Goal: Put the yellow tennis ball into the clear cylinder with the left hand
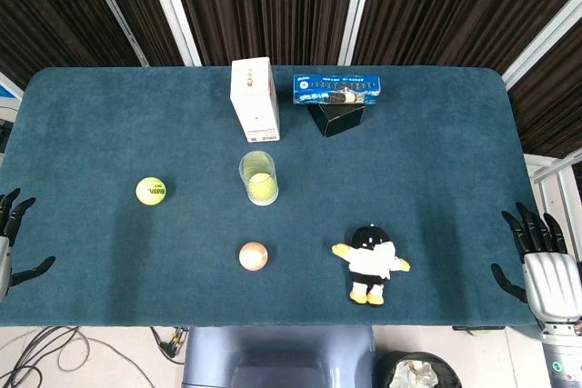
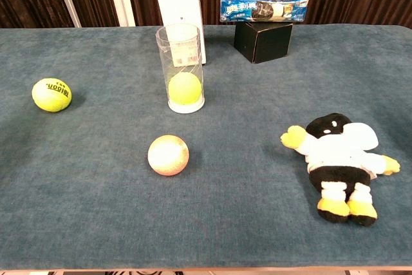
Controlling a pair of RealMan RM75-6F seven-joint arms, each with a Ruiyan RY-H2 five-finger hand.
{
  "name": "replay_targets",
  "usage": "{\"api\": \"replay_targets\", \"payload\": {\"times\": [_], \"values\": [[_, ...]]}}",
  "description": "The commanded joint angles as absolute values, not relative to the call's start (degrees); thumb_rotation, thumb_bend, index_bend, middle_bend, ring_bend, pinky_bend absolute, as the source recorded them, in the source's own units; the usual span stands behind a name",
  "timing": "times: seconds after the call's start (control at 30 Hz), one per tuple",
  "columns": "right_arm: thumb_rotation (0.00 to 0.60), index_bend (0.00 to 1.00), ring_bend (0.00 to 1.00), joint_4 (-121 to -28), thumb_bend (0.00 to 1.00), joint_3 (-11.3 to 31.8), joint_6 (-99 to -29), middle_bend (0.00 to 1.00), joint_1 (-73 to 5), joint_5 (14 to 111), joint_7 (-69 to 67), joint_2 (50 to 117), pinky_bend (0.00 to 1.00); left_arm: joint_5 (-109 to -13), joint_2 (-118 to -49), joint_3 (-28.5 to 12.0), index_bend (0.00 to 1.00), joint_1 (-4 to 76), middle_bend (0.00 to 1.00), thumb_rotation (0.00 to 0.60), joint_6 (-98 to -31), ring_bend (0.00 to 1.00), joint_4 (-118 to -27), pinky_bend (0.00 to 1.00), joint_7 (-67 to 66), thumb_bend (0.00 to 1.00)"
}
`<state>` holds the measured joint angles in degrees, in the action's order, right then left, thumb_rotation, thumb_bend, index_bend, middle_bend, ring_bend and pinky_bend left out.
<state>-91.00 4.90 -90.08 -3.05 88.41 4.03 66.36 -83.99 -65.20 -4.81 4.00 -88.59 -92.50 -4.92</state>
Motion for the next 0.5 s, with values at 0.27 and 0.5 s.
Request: {"api": "replay_targets", "payload": {"times": [0.27, 0.5], "values": [[0.600, 0.13, 0.11, -91.04, 0.35, 4.89, -89.91, 0.03, -3.15, 88.44, 4.20, 66.43, 0.05, -84.17, -65.25, -4.74, 0.15, 4.01, 0.02, 0.600, -88.60, 0.03, -92.40, 0.09, -4.63, 0.05], [0.600, 0.13, 0.11, -90.99, 0.35, 4.82, -89.79, 0.04, -3.15, 88.39, 4.28, 66.49, 0.05, -84.09, -65.24, -4.82, 0.15, 4.12, 0.03, 0.600, -88.39, 0.03, -92.23, 0.09, -3.93, 0.05]]}}
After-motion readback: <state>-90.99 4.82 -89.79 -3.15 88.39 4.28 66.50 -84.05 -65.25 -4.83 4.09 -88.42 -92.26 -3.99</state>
